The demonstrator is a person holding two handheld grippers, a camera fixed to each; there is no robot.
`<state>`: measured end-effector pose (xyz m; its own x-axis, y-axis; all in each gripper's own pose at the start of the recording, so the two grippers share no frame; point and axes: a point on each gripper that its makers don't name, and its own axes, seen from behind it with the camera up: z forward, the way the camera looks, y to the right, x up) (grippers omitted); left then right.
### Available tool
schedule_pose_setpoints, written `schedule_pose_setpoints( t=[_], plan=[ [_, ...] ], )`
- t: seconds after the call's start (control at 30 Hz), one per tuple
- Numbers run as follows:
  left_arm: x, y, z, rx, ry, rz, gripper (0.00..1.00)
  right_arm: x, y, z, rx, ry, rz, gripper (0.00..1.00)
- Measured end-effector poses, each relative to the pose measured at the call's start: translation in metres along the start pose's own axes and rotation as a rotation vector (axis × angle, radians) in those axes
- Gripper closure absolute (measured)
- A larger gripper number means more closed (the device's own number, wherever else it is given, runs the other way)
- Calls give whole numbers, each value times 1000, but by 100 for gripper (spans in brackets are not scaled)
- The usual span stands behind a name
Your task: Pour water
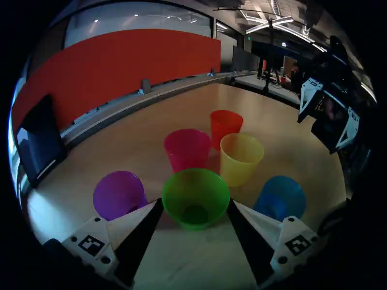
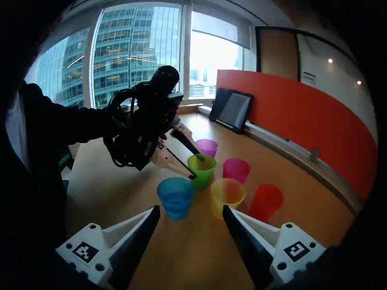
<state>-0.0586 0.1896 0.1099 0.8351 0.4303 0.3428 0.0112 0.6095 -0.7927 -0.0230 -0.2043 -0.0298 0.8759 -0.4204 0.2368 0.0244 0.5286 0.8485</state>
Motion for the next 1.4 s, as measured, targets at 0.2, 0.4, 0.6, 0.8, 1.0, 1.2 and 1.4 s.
schedule_pose_setpoints(
  t=[0.2,0.4,0.6,0.8,1.0,1.2,1.4],
  plan=[
    [-1,1,5,4,-5,7,4,0,1,-1,-1,2,3,0],
    [1,0,7,6,-3,1,4,-1,3,-1,-2,1,3,0],
    [-1,0,10,13,-8,1,9,-3,3,-2,-3,0,7,0],
    [0,2,9,5,-3,-13,14,-4,4,-1,-4,-2,9,0],
    [8,0,4,3,21,-26,15,-5,4,1,-4,-4,9,0],
    [17,-3,-8,12,54,-28,15,-6,4,4,-4,-9,5,0],
    [28,-5,-20,28,92,-18,15,-6,4,6,-6,-11,-4,0]
  ],
)
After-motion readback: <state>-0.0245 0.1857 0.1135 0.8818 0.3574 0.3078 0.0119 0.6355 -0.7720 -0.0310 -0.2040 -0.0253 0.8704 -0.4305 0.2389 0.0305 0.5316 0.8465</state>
